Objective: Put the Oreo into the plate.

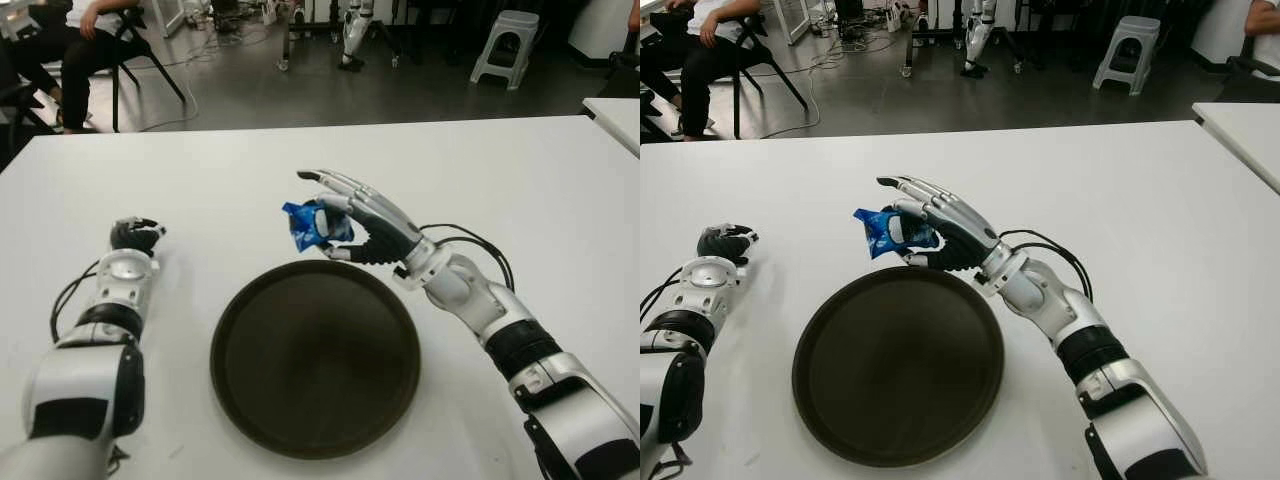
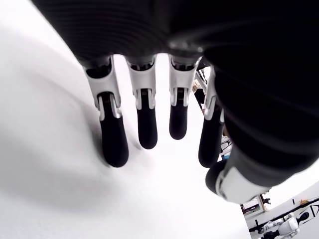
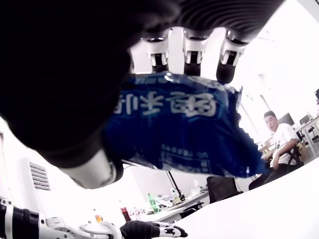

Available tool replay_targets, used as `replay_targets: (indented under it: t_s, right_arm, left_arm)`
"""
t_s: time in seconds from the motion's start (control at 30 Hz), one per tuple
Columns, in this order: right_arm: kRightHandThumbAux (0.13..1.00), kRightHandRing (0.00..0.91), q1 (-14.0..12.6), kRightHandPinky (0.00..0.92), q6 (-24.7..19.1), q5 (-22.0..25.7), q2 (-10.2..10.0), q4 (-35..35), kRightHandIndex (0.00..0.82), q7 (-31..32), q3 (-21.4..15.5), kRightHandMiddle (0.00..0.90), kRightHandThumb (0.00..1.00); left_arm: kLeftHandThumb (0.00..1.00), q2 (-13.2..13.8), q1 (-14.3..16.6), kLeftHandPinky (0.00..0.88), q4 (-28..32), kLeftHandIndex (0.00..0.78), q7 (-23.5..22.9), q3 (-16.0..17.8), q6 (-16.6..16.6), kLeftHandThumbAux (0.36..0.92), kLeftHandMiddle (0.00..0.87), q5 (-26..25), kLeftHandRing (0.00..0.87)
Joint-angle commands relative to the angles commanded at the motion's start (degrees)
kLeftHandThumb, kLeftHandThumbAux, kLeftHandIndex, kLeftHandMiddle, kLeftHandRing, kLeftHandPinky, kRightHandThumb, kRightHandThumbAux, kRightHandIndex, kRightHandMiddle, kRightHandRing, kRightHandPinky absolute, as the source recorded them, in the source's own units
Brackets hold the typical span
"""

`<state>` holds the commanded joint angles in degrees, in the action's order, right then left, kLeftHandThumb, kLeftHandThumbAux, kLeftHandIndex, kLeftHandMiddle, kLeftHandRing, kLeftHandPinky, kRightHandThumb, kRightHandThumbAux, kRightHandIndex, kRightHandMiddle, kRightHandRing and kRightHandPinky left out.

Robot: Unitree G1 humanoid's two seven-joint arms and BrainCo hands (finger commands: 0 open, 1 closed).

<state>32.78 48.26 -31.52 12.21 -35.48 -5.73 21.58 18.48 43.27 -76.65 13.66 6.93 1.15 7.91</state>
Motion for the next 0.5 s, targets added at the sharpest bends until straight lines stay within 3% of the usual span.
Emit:
replay_targets:
  t_s: [0.5]
  right_arm:
    - [0.704,0.0,-1.1,0.0,-0.32,0.48,0.19,2.25,0.43,2.14,0.66,0.004,0.721]
  left_arm:
    - [0.682,0.08,-0.35,0.199,-0.06,0.4,-0.58,0.05,0.58,0.719,0.169,-0.07,0.185]
